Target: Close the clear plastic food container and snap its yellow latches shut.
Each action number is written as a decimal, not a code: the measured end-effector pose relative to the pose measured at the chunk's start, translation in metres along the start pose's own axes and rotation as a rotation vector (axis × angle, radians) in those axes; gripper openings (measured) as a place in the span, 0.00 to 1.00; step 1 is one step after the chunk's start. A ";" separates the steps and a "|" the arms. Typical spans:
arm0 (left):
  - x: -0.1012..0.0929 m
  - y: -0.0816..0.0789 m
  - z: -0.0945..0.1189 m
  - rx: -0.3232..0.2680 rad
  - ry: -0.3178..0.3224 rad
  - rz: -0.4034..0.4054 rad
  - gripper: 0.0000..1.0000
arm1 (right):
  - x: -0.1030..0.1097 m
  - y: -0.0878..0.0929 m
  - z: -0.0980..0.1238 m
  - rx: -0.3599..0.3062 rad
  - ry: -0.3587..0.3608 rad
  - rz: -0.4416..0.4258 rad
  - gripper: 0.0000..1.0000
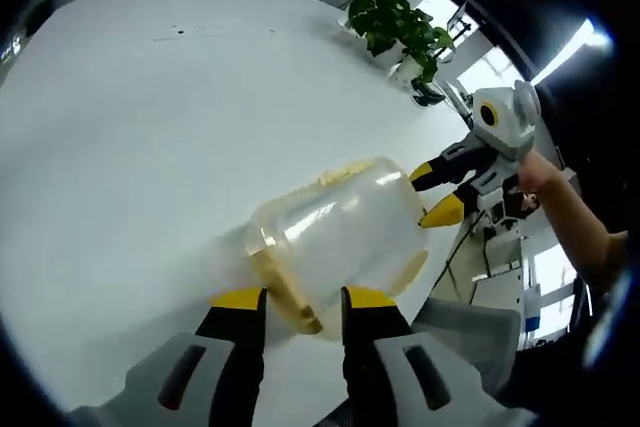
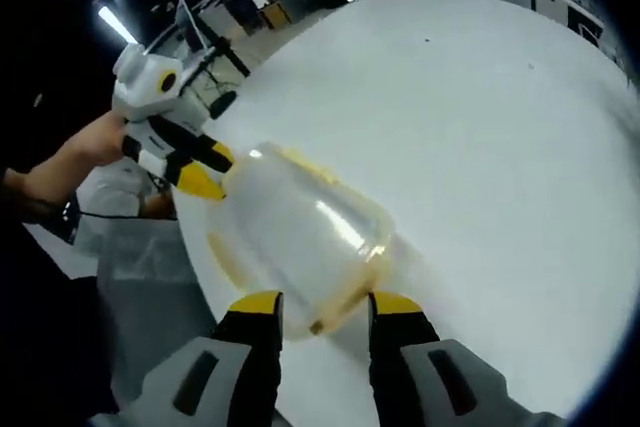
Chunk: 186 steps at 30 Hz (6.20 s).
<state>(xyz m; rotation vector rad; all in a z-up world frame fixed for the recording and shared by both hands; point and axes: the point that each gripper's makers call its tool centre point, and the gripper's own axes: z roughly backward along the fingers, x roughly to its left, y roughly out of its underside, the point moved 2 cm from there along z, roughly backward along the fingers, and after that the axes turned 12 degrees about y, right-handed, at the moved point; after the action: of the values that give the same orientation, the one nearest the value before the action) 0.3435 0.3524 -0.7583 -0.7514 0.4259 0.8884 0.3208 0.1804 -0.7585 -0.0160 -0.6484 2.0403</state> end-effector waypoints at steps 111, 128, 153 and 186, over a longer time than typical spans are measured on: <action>-0.060 -0.022 -0.037 0.274 0.031 -0.869 0.23 | 0.052 -0.053 -0.013 -0.048 0.010 0.704 0.28; -0.063 -0.013 -0.041 0.303 0.012 -0.867 0.29 | 0.039 -0.077 -0.026 -0.030 0.018 0.687 0.30; -0.070 -0.007 -0.053 0.298 -0.131 -0.923 0.48 | 0.036 -0.071 -0.035 0.095 -0.125 0.708 0.44; -0.068 -0.012 -0.064 0.358 -0.238 -1.003 0.51 | 0.042 -0.072 -0.049 0.257 -0.184 0.764 0.36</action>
<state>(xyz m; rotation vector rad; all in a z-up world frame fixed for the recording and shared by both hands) 0.3126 0.2640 -0.7544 -0.4243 -0.0379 -0.0533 0.3687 0.2640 -0.7580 0.0891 -0.5280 2.8798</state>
